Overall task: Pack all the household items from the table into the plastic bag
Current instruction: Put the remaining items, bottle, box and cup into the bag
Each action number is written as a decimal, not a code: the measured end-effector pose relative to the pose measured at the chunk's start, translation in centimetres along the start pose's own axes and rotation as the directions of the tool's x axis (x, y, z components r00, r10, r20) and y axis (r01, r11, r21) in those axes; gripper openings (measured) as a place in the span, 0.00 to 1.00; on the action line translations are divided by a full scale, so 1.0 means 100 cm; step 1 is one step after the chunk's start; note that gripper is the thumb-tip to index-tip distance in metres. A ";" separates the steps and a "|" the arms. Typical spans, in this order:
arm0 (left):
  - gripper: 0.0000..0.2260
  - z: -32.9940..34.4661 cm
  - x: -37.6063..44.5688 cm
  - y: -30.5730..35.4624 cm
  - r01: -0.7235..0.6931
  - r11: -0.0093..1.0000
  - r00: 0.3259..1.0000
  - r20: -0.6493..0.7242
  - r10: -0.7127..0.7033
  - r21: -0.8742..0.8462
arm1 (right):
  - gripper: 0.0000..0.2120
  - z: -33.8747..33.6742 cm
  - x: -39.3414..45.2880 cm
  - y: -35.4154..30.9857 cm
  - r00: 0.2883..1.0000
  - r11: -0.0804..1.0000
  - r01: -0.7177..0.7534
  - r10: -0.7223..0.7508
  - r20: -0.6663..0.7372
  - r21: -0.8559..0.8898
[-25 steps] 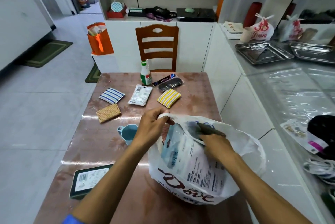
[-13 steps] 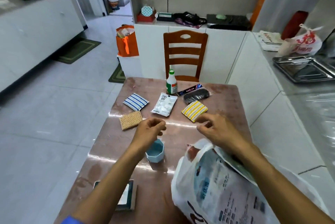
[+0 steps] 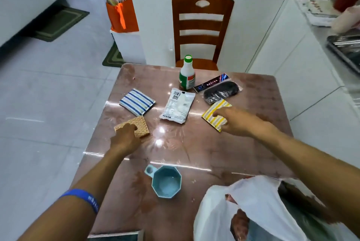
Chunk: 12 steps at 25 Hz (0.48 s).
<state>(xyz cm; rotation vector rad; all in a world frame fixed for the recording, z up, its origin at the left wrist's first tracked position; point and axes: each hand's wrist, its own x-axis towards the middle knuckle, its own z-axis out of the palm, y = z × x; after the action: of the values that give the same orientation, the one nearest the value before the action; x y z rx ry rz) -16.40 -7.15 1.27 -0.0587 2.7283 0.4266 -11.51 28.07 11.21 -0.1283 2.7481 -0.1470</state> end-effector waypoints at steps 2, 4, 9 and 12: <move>0.19 0.019 0.016 -0.016 -0.025 0.999 1.000 0.020 0.025 0.034 | 0.33 0.023 0.034 0.019 0.997 0.995 -0.013 0.020 0.077 -0.097; 0.20 0.031 0.028 -0.025 -0.036 0.997 0.999 -0.027 0.038 0.064 | 0.39 0.046 0.057 0.034 0.989 0.994 -0.034 0.048 0.137 -0.105; 0.41 0.031 0.020 -0.008 0.081 0.996 0.996 0.024 -0.080 -0.036 | 0.43 0.081 0.085 0.045 0.990 0.995 -0.065 0.074 0.119 -0.071; 0.26 0.029 -0.008 0.006 0.112 0.983 0.993 -0.020 -0.116 -0.148 | 0.39 0.081 0.084 0.043 0.984 0.986 -0.119 0.132 0.116 -0.115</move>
<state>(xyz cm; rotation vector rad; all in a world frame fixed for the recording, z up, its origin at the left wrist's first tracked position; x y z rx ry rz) -14.70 -5.69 -0.86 -0.2610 2.7001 0.5966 -16.49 30.69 0.16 0.0073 2.6306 0.0426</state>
